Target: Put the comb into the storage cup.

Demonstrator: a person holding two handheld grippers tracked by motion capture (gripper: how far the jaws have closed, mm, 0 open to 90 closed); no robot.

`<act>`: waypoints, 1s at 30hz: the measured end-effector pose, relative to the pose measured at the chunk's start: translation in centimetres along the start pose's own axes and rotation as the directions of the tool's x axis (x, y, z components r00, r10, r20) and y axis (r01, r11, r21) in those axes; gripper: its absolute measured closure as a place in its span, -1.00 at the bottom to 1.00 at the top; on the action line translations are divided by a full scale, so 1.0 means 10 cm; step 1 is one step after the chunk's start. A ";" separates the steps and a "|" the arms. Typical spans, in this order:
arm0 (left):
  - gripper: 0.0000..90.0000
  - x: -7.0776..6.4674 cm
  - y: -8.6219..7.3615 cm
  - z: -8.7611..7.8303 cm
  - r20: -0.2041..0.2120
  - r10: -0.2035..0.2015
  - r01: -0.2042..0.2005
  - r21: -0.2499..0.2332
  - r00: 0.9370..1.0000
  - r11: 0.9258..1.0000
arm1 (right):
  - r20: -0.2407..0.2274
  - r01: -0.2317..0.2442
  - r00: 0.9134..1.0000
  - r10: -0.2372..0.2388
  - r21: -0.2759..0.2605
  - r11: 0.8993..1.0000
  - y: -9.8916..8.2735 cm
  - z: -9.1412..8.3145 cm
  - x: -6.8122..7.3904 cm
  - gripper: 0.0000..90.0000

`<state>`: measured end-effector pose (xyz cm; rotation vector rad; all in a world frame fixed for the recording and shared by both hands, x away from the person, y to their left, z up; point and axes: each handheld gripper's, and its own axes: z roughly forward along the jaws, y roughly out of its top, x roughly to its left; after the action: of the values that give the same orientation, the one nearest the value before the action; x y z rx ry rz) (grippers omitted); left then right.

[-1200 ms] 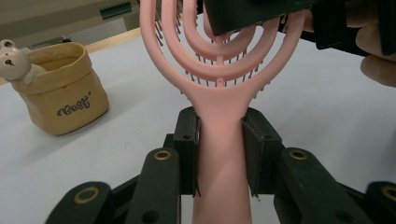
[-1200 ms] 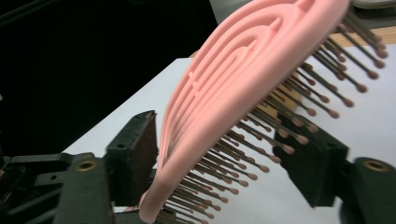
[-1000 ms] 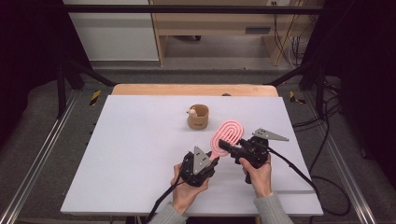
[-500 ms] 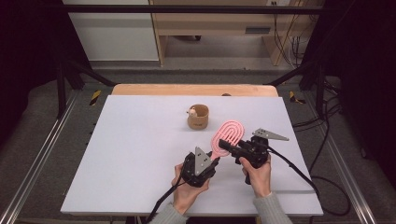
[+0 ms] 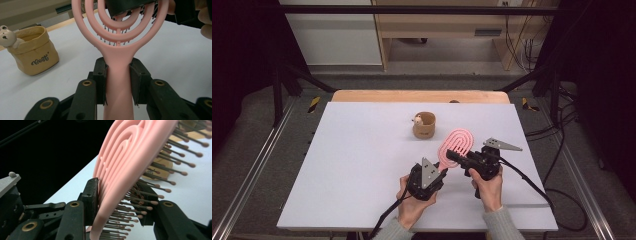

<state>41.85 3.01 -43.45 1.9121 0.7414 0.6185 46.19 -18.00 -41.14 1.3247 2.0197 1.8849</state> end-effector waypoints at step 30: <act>0.53 0.01 0.02 0.02 0.012 0.013 -0.013 -0.011 1.000 1.000 | -0.036 -0.011 0.999 0.011 -0.013 1.000 0.00 -0.04 0.04 0.42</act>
<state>42.10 2.87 -43.40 1.9104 0.7165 0.6174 45.69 -18.05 -40.87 1.3106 2.0168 1.9373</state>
